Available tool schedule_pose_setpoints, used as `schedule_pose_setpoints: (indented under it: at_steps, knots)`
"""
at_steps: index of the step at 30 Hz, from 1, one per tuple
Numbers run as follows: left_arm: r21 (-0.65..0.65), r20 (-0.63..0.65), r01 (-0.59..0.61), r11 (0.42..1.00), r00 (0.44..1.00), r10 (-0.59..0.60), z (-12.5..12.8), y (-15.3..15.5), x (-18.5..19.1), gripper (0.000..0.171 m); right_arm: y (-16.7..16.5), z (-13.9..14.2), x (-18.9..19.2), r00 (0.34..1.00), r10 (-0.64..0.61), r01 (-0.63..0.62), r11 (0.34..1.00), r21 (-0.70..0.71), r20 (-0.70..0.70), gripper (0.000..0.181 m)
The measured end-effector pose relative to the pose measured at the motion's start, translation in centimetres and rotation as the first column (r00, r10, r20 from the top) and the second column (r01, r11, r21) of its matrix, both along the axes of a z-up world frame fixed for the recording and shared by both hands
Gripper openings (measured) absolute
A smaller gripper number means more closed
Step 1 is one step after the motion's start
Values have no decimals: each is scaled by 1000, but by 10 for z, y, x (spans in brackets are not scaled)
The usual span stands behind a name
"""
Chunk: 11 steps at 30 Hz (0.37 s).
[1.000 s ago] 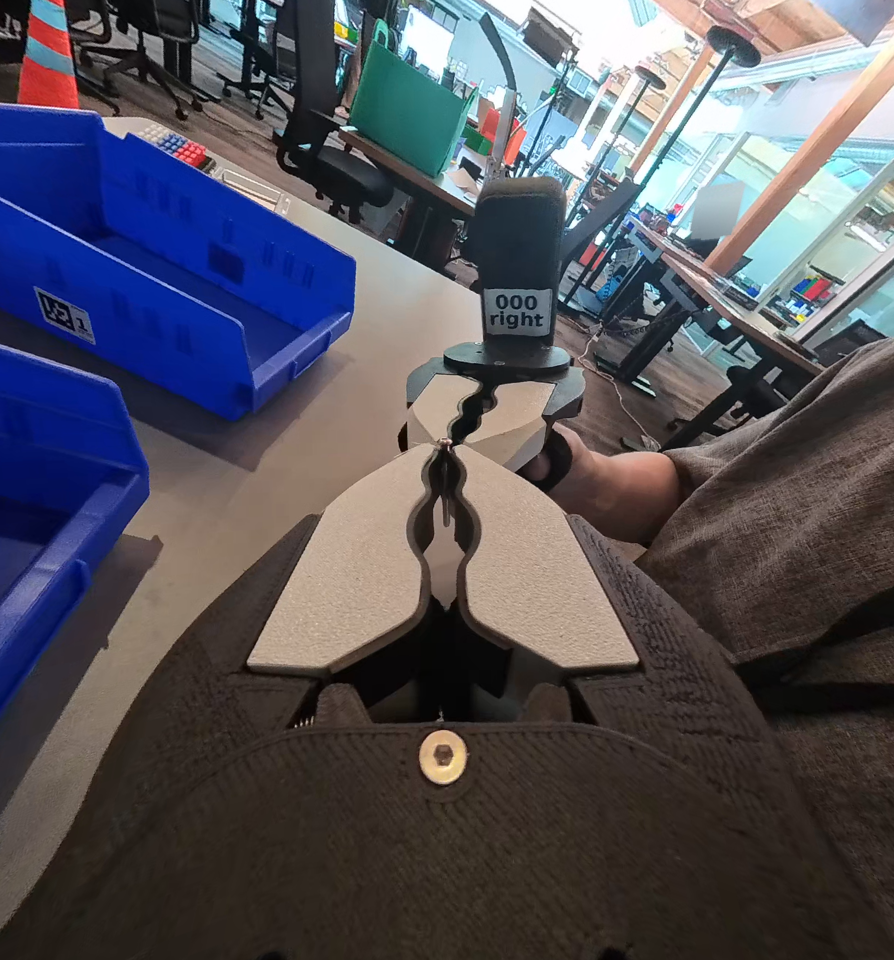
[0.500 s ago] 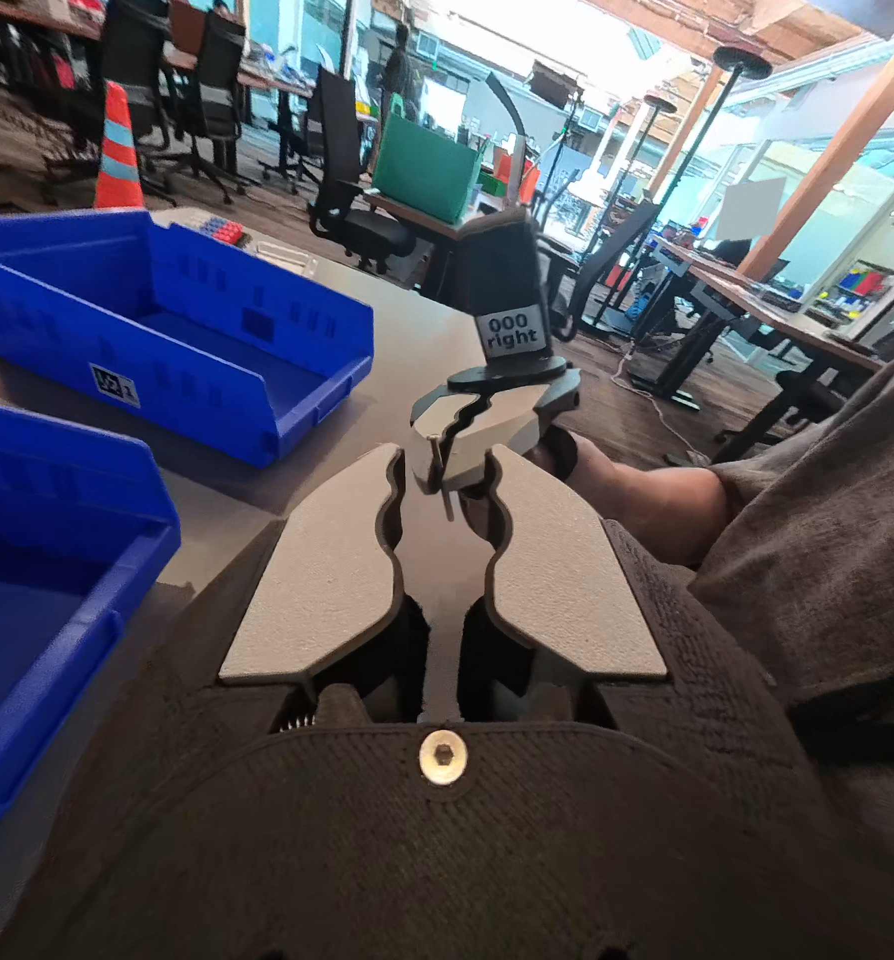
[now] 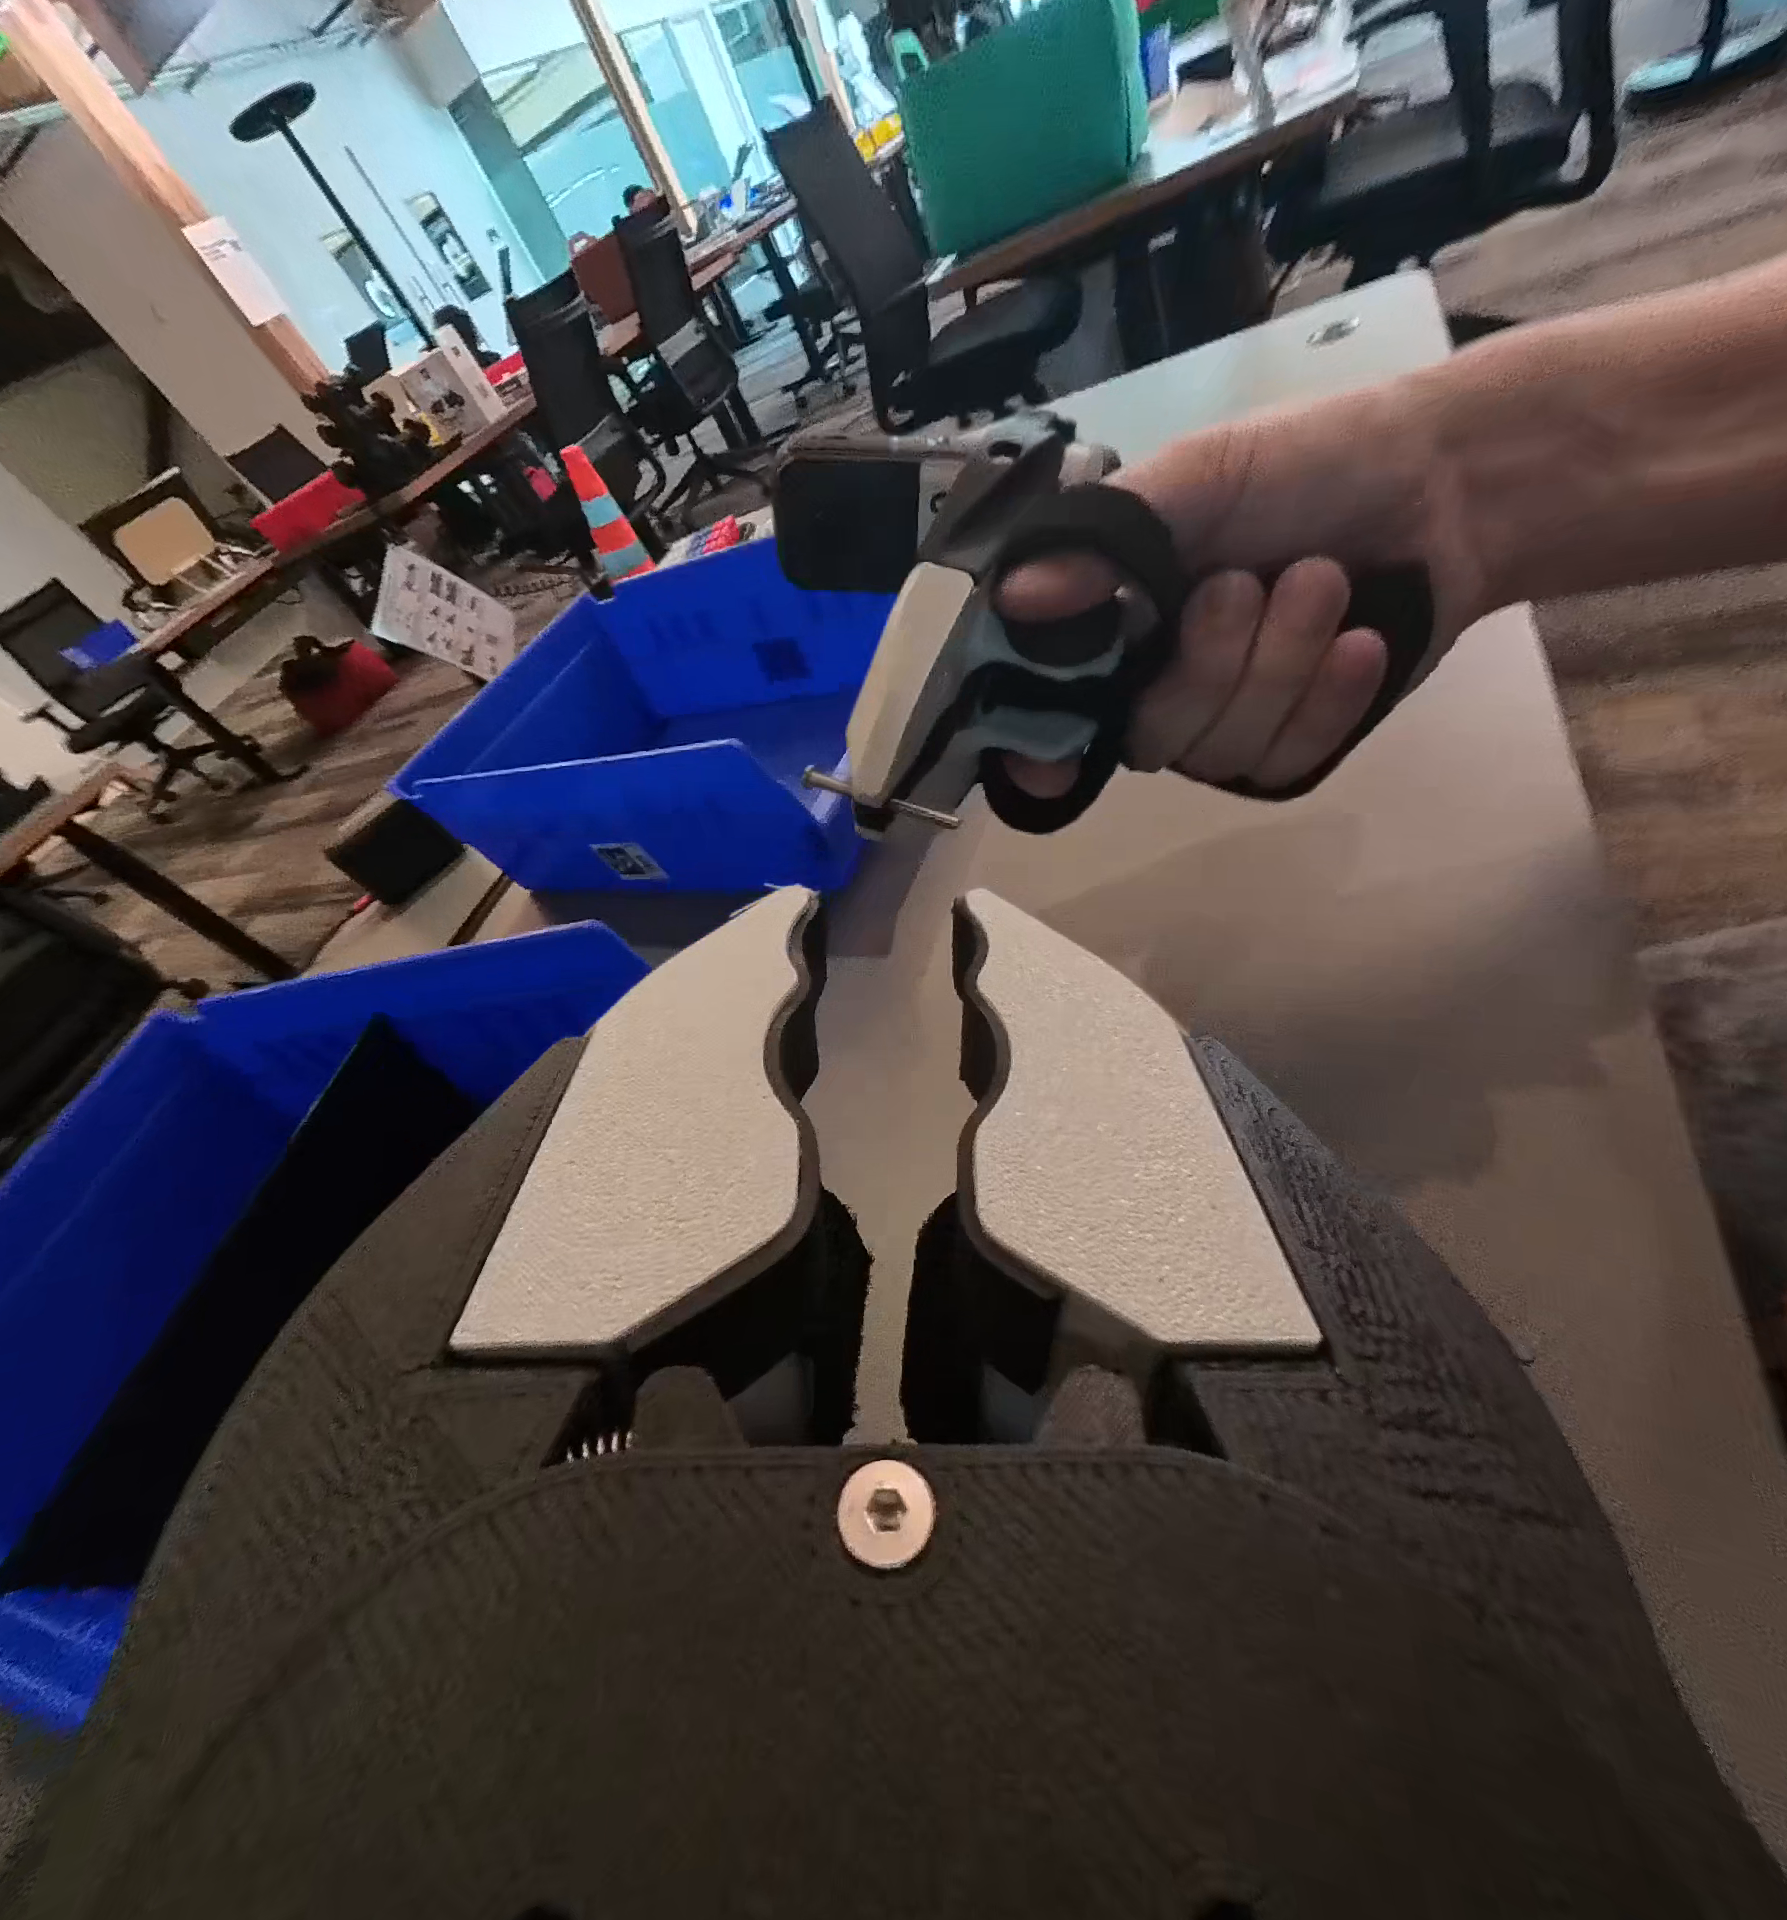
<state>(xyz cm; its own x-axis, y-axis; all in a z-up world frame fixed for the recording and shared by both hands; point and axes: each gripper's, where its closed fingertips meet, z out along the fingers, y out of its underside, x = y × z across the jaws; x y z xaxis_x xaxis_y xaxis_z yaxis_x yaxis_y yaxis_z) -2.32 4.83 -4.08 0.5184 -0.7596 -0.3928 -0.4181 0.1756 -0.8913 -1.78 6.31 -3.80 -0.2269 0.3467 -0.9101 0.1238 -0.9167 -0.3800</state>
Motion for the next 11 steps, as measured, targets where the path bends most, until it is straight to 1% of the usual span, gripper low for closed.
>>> schedule_pose_setpoints:
  at_steps: [2, 4, 5, 9, 11]
  knots:
    - [-13, -12, -14, 1000, 1000, 13, -6, 2, 0, 23, -4, -4, 0, 1000, 13, -14, 1000, 21, 19, 1]
    - [-24, 27, 0, 1000, 1000, 1, -4, 2, 0, 23, -8, -5, 1, 999, 26, -28, 999, 41, 37, 2]
    - [-10, 21, -2, 1000, 1000, 2, -4, 2, -1, 22, -10, -5, 2, 998, 44, -45, 999, 28, 35, 2]
    - [98, -101, 19, 995, 995, -9, 1, 1, 0, 18, -21, -13, 4, 985, 157, -154, 987, -53, 65, 1]
    - [128, -177, 57, 990, 984, -34, -4, -1, 5, 17, -29, -16, 5, 971, 228, -219, 970, -105, 79, 2]
